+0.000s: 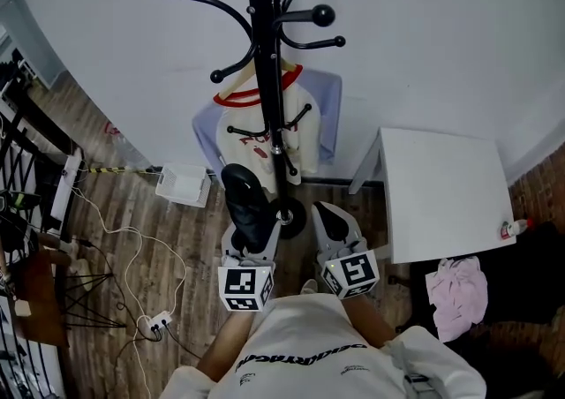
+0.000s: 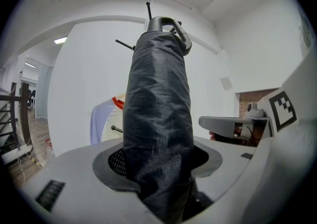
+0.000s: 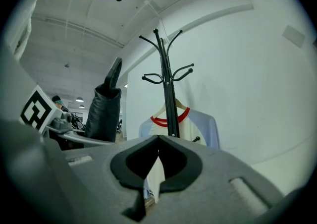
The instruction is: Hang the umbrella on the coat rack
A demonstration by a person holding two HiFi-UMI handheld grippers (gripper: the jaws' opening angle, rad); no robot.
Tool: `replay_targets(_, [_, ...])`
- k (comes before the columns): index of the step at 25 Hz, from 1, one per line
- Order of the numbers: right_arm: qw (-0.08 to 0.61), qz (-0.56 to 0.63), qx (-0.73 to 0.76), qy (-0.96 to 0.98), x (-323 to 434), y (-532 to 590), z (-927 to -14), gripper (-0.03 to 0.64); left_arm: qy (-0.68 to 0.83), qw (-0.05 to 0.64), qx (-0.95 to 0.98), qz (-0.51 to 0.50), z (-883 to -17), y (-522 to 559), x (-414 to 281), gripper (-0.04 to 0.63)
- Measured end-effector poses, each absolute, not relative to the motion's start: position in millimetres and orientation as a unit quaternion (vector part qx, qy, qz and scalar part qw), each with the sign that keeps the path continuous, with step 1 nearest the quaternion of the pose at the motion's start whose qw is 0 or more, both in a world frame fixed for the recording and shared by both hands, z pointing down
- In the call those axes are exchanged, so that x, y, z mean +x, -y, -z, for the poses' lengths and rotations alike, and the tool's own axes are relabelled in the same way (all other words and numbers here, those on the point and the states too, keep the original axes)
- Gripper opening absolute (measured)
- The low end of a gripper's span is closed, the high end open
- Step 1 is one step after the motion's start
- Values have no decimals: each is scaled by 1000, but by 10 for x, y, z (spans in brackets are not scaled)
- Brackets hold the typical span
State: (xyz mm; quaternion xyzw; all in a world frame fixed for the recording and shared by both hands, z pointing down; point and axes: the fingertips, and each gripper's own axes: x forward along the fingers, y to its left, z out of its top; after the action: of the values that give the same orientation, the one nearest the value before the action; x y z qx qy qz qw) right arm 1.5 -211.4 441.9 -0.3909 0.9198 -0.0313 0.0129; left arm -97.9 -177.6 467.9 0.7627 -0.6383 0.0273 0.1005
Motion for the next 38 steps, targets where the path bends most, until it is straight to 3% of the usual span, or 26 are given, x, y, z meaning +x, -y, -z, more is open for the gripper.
replay_targets(18, [12,30,-416,-909,-410,2483,-4369,-2,610,87,787,-34,-4180,2524,-1454,255])
replay_targets(38, [12,23,-445,-895,-379,2775,-4385,-2,603,98,791,-37,-3974,3062,-1744,255])
